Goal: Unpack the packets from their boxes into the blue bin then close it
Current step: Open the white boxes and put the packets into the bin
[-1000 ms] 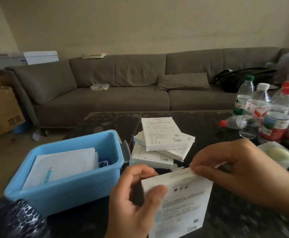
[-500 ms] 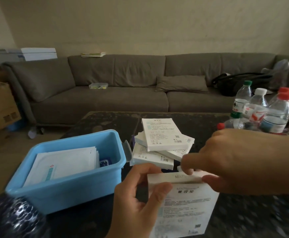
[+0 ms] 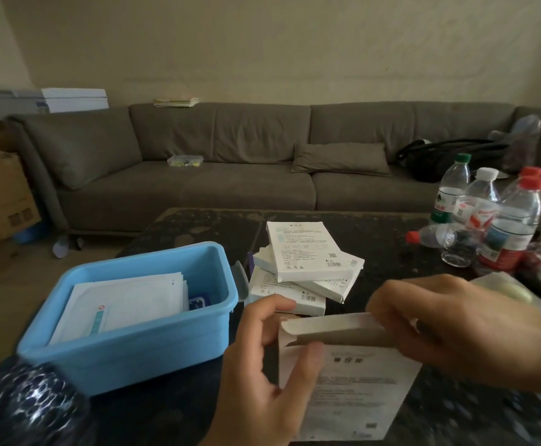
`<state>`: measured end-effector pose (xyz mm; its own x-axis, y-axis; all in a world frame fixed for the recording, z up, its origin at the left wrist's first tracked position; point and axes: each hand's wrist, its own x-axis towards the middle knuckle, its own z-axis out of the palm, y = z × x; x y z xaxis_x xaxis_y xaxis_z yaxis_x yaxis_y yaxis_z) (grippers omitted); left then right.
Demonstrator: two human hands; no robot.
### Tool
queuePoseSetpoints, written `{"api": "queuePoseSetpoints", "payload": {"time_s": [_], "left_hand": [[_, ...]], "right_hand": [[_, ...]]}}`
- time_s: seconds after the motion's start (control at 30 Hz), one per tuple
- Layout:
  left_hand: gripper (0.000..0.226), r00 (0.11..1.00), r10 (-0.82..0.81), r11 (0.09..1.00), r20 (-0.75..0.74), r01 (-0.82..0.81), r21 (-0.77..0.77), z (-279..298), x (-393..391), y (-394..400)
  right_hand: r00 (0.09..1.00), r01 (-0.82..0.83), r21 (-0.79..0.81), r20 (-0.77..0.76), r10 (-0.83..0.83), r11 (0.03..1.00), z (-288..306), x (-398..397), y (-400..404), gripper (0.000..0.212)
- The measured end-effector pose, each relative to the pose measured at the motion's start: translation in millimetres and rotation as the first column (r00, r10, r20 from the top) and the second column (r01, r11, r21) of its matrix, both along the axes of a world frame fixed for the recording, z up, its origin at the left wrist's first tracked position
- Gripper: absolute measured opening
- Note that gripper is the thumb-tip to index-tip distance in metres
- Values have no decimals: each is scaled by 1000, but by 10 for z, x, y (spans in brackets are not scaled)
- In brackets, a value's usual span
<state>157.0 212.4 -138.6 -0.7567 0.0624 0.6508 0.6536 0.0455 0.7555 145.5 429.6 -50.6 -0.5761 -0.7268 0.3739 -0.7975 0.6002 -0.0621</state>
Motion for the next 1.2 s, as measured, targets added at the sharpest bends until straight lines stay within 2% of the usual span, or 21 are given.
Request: {"api": "queuePoseSetpoints", "payload": {"time_s": [0.07,0.17,0.2,0.23,0.3,0.37,0.47,0.53,0.63,0.8,0.83,0.9,0.97,1.07,1.13,1.2], "left_hand": [[37,997,48,998,-65,-50,-26,-35,16,4],[27,977,84,994,-194,-97,-58,-41,2,25],[19,977,74,992,-201,-93,-85,-39,-4,37],[11,981,63,992,-182,-82,-100,-30,1,49],[5,997,42,997,-59,-45,-63,5,43,74],[8,991,54,998,124,-59,34,55,109,110],[18,944,74,987,322,-116,114,133,194,171],[26,919,58,986,390,-115,125,154,236,189],[26,878,4,982,479,-94,164,161,324,179],[33,838,-49,982,544,-59,178,230,422,197],[40,827,-38,983,561,-68,168,242,439,200],[33,824,-73,980,562,-47,196,236,459,202],[29,819,-98,974,566,-37,224,229,476,205],[29,833,-135,966,537,-9,257,162,486,184],[29,844,-160,966,513,27,258,113,477,158],[30,858,-196,969,475,94,230,60,469,163]], "right_hand": [[980,62,-221,198,-18,973,-86,16,3,19],[953,208,-461,295,-72,863,-244,47,-38,19],[945,245,-530,319,-77,812,-276,59,-59,13],[935,266,-589,349,-57,763,-291,81,-77,11],[925,287,-633,378,-37,718,-332,98,-85,20],[941,284,-583,321,-105,761,-312,133,-83,4],[977,157,-368,-75,-198,917,-167,266,-94,7],[967,117,-178,-205,-153,977,-123,386,-98,13],[973,122,-1,-199,-120,992,-31,520,-144,19],[954,247,263,-236,-186,933,6,606,-225,9],[946,269,292,-258,-195,918,-18,617,-242,11],[931,316,339,-293,-220,886,-65,629,-292,7],[929,321,374,-305,-212,870,-120,601,-349,17],[949,279,421,-260,-180,863,-221,535,-417,19],[951,263,423,-265,-160,867,-261,503,-428,31],[938,306,421,-286,-195,854,-289,526,-414,33]]}}
